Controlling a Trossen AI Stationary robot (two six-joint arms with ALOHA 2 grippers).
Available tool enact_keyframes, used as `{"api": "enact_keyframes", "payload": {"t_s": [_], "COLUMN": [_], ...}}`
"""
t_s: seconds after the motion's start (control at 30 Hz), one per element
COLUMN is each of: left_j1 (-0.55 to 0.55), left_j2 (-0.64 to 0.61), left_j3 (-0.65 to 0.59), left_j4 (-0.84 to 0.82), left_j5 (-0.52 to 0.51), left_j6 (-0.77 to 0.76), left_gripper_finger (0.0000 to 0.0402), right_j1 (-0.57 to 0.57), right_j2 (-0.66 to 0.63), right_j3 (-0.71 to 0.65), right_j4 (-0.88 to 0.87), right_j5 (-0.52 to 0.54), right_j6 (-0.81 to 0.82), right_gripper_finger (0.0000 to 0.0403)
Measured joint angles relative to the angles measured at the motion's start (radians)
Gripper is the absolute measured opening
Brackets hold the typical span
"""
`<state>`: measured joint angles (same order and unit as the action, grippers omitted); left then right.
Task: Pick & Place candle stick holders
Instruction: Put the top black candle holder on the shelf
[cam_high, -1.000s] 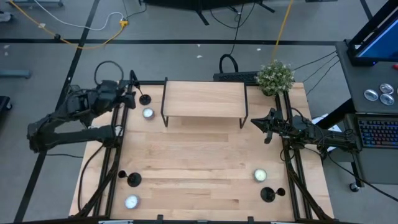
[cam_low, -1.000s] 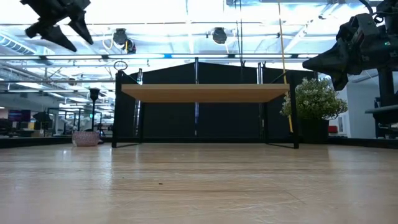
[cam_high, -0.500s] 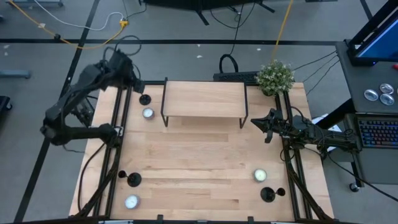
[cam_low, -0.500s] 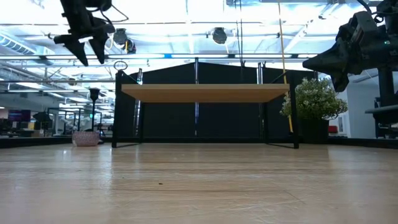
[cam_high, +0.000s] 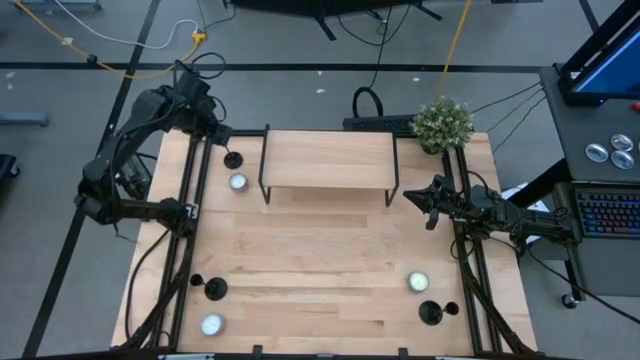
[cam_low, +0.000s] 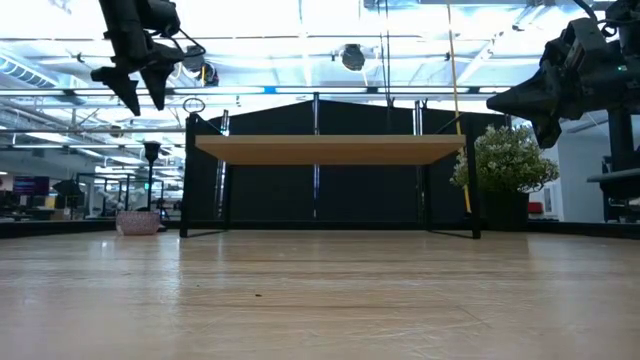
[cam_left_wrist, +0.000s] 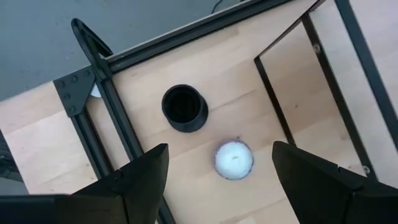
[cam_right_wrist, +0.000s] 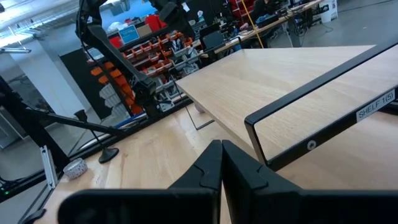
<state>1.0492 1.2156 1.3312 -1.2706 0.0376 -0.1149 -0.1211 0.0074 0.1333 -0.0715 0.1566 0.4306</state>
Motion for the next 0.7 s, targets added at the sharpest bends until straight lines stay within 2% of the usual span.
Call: {"api": "enact_keyframes", "payload": {"t_s": [0.33,0.7], "left_j1": [0.000,0.000], "left_j2": [0.000,0.000], "left_j3": [0.000,0.000], "left_j4": [-0.010,-0.002], "left_j5": [0.001,-0.018], "left_j6": [0.042,0.015], "left_gripper_finger": [0.0294,0.0294], "right_j1": [0.000,0.000], "right_j2": [0.000,0.000], "right_j3": [0.000,0.000], "right_j4": [-0.010,-0.010], "right_j5": [0.000,0.000], "right_j6": [-0.001,-0.001], "right_gripper_finger": [0.0000,0.0000]}}
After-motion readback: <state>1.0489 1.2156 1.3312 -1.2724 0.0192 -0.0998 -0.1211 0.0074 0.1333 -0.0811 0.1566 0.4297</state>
